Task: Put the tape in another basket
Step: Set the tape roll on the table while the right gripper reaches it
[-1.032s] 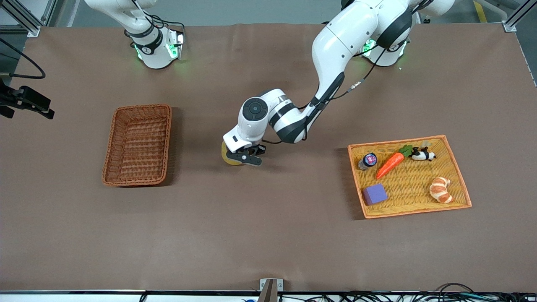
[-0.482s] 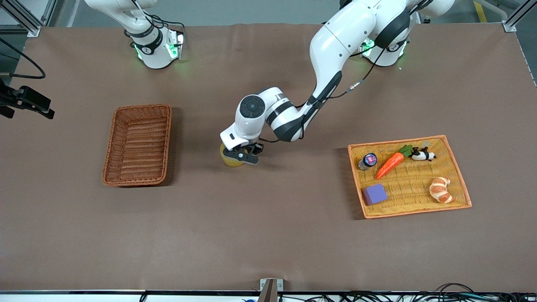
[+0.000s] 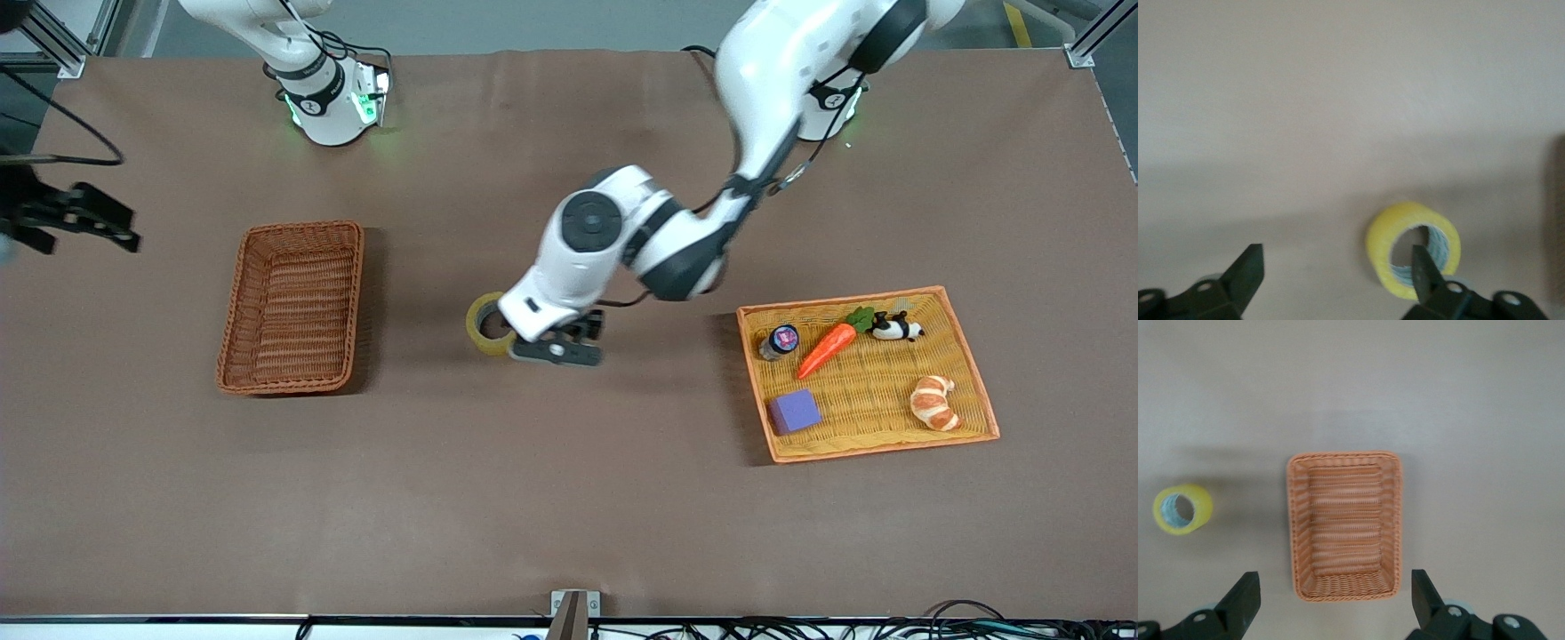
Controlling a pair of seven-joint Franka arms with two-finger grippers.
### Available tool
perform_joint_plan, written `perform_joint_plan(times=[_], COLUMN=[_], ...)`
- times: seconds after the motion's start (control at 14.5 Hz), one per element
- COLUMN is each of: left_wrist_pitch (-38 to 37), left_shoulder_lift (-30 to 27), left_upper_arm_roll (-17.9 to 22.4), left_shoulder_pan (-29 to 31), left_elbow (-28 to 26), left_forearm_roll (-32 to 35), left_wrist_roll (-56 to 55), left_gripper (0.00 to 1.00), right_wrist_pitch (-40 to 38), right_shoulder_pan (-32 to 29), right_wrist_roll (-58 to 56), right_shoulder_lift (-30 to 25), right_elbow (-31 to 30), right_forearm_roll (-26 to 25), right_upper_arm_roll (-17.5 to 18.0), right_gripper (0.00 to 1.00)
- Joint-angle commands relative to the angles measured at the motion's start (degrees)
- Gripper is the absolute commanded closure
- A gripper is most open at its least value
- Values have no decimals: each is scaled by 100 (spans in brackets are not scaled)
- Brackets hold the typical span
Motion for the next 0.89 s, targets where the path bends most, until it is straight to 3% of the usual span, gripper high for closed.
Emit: perform_joint_plan(times=[0.0, 0.34, 0.55, 0.83], left_wrist_pitch=[-702, -1687, -1953, -1979], left_shoulder_lift=[-836, -1637, -2347, -3157], left_upper_arm_roll=[9, 44, 53, 131], left_shoulder_pan=[621, 1632, 2142, 2670], left_elbow=[-248, -309, -765, -1398], left_forearm_roll=[-137, -31, 65, 57], left_wrist_roll=[54, 922, 1476, 2066], left_gripper=[0, 0, 0, 0], right_wrist_pitch=[316, 2431, 3986, 4843], right_shoulder_pan=[62, 237, 589, 897], right_wrist_roll=[403, 1773, 2784, 3489], right_shoulder_lift=[304, 348, 795, 1630], right_elbow=[-168, -2117, -3076, -3219], right_forearm_roll=[25, -97, -685, -1476], right_upper_arm_roll=[463, 1605, 2010, 2152], right_gripper=[0, 0, 0, 0])
